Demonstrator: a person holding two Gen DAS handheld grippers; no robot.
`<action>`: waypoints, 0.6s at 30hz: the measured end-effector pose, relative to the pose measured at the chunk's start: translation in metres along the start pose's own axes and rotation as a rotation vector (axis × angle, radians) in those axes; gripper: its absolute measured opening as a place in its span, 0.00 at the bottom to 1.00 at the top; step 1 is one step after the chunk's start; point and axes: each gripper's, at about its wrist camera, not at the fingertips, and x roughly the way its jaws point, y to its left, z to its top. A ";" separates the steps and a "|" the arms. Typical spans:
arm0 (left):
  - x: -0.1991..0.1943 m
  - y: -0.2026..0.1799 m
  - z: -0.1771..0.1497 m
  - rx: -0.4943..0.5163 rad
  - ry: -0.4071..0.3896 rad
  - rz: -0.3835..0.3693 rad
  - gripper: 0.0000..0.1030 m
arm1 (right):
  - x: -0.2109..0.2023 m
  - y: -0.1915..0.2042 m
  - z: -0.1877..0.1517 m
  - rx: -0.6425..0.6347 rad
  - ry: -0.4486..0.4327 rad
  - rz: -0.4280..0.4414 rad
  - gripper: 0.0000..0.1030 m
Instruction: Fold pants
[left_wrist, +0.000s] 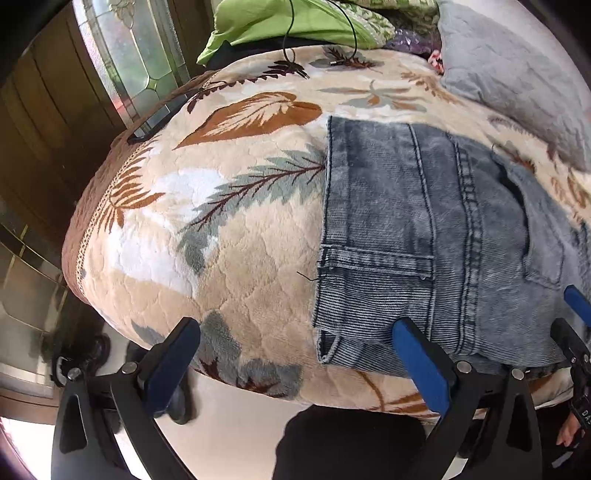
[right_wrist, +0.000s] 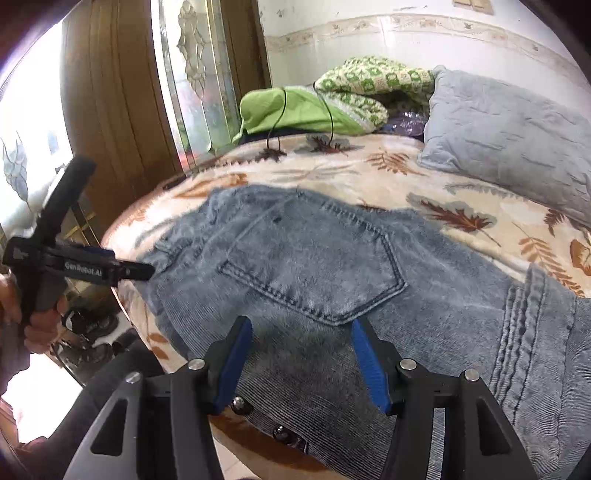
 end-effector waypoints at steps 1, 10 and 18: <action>0.002 -0.002 -0.001 0.009 0.001 0.012 1.00 | 0.002 0.001 -0.002 -0.007 0.014 -0.001 0.59; 0.001 0.007 -0.012 -0.012 0.025 -0.003 1.00 | 0.010 0.001 -0.009 -0.026 0.055 -0.001 0.59; -0.006 0.058 -0.039 -0.328 0.071 -0.324 1.00 | 0.010 0.001 -0.009 -0.022 0.065 -0.001 0.59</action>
